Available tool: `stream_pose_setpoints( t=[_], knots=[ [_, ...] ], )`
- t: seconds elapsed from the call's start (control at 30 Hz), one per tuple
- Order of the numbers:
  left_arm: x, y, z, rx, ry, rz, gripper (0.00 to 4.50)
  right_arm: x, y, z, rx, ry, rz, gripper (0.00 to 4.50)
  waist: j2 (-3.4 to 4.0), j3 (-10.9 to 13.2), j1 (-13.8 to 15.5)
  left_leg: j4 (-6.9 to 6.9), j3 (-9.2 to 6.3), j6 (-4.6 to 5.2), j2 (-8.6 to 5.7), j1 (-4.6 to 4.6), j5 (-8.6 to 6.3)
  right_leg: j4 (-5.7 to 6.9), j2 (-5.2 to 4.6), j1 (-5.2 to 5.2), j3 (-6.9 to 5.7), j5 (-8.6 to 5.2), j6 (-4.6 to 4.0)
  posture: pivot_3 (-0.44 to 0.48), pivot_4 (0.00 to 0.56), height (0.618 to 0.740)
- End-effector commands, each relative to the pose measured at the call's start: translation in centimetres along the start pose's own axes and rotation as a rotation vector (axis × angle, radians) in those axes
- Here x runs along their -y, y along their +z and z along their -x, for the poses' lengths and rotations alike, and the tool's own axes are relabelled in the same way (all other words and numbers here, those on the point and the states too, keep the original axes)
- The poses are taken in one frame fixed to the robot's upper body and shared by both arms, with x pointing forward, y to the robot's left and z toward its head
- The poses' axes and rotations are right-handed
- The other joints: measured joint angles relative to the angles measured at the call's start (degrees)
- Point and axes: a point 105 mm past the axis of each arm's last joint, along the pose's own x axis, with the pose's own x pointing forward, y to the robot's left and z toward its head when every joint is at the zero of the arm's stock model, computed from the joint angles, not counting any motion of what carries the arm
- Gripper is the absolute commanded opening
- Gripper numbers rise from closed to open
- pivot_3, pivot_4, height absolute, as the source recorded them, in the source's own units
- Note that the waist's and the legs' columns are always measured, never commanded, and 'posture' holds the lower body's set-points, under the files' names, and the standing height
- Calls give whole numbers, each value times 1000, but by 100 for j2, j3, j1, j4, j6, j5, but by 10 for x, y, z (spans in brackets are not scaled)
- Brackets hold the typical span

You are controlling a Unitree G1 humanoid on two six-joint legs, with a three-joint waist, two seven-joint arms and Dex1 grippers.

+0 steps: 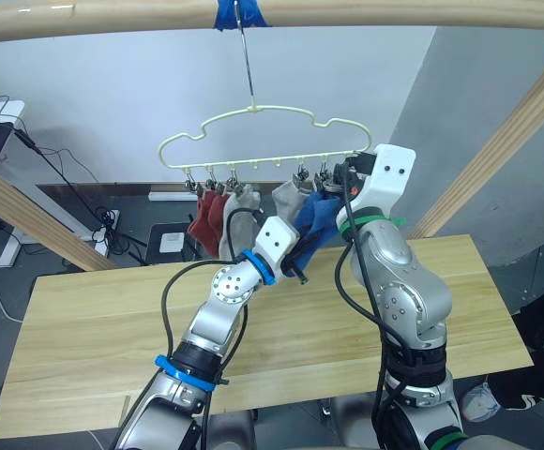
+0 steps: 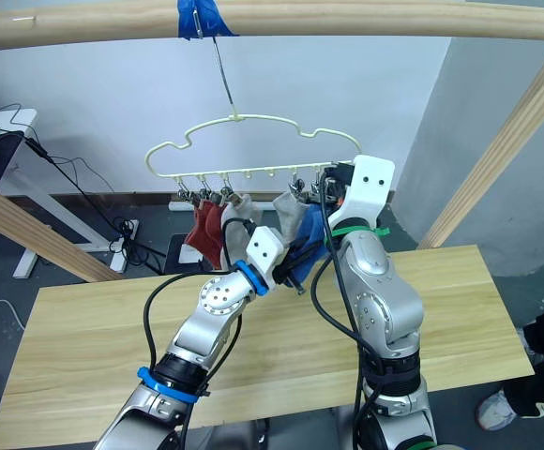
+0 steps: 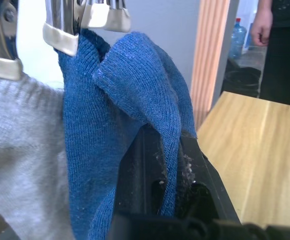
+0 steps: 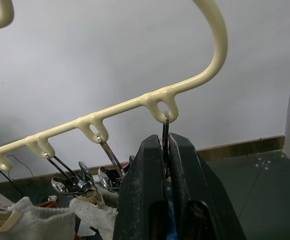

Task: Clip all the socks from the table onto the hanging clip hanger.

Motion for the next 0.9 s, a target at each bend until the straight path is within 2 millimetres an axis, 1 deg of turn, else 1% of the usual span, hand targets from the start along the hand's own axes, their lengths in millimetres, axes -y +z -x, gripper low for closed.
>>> stream_pose_setpoints(
  t=[0.03,0.27,0.43,0.53,0.63,0.77,0.9],
  knots=[
    [-6,13,-2,56,28,-30,26,-20,27,4,91,53,-52,0,0,0,0,0,0,0,0,0,0,0,0,0,0,0,0,-206,234,740],
    [-5,18,-8,68,20,-47,26,-22,25,4,85,57,-53,0,0,0,-1,1,0,0,0,0,0,0,0,0,0,0,0,-206,234,740],
    [-6,17,-14,52,21,-15,26,-23,26,4,87,62,-55,0,0,0,-1,1,0,0,-1,0,0,0,0,0,0,0,1,-209,232,740],
    [0,16,-18,37,-35,-9,26,-23,26,4,86,63,-57,0,0,0,-5,0,0,0,-1,0,0,0,0,0,0,0,1,-209,231,740],
    [1,14,-19,23,-48,-9,26,-24,26,4,86,65,-58,0,0,0,-8,0,0,0,-1,0,0,0,0,0,0,0,1,-209,231,740],
    [-6,14,-22,15,-10,-32,26,-24,26,4,86,65,-58,0,0,0,-10,1,-1,0,-1,0,0,0,1,0,-1,0,1,-211,231,740],
    [-11,16,-24,22,15,-9,26,-24,25,5,84,67,-57,0,0,0,-10,1,0,0,-1,0,0,0,0,0,-1,0,1,-211,231,740]
  ],
)
